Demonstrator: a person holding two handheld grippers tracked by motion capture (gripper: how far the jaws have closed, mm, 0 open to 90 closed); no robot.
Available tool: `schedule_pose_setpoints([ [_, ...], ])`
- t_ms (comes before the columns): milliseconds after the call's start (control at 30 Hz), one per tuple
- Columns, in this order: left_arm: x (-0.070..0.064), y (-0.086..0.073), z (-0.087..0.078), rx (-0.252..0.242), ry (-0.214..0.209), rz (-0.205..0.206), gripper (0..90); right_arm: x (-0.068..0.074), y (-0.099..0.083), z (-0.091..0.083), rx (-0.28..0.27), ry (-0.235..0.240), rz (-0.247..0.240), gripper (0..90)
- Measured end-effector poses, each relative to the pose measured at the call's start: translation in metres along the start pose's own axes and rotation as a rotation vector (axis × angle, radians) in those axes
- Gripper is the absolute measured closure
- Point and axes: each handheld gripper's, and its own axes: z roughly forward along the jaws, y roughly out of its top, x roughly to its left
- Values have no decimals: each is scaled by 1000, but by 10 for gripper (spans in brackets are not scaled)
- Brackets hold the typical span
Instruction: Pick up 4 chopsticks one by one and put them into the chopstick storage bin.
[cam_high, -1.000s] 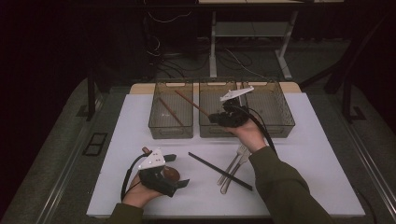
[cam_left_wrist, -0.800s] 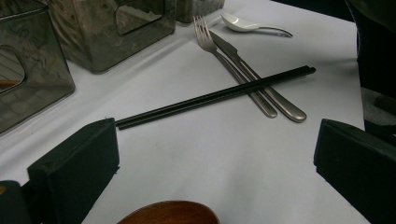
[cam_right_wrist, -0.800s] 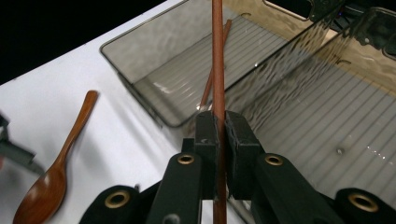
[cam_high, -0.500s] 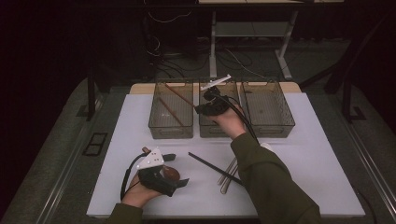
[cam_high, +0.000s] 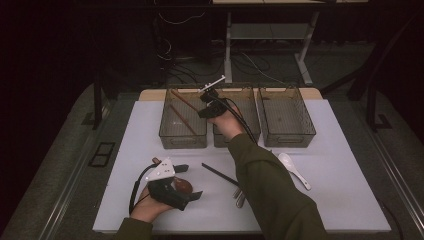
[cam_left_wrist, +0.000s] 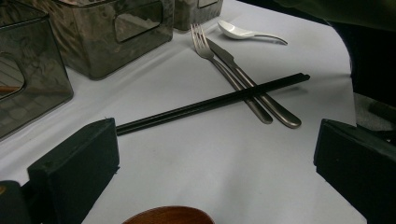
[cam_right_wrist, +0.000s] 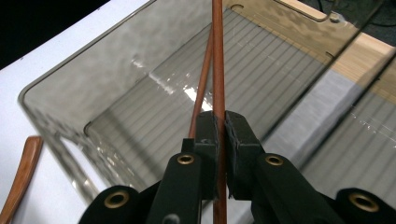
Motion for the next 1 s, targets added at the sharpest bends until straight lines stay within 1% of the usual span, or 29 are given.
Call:
schedule_pose_setpoints([
  [67,0,0,0,2,0,2,0,2,4,6,17,-16,13,837],
  [167,0,0,-1,-3,-3,1,0,4,8,15,31,-34,13,836],
  [233,1,0,-1,-5,-4,0,0,7,10,20,39,-30,12,836],
  [400,0,0,-1,-8,-6,0,0,14,13,29,70,-51,-14,836],
  [567,0,0,-1,-8,-8,2,0,17,13,34,84,-56,-16,826],
  [667,0,0,-1,-8,-7,1,0,18,13,33,73,-58,-18,721],
  [800,0,0,0,-7,-7,2,0,19,15,29,41,-42,-25,641],
  [900,0,0,0,-6,-6,2,0,18,16,24,26,-32,-31,594],
  [1000,0,0,-1,-6,-6,1,0,17,16,19,16,-18,-24,574],
])
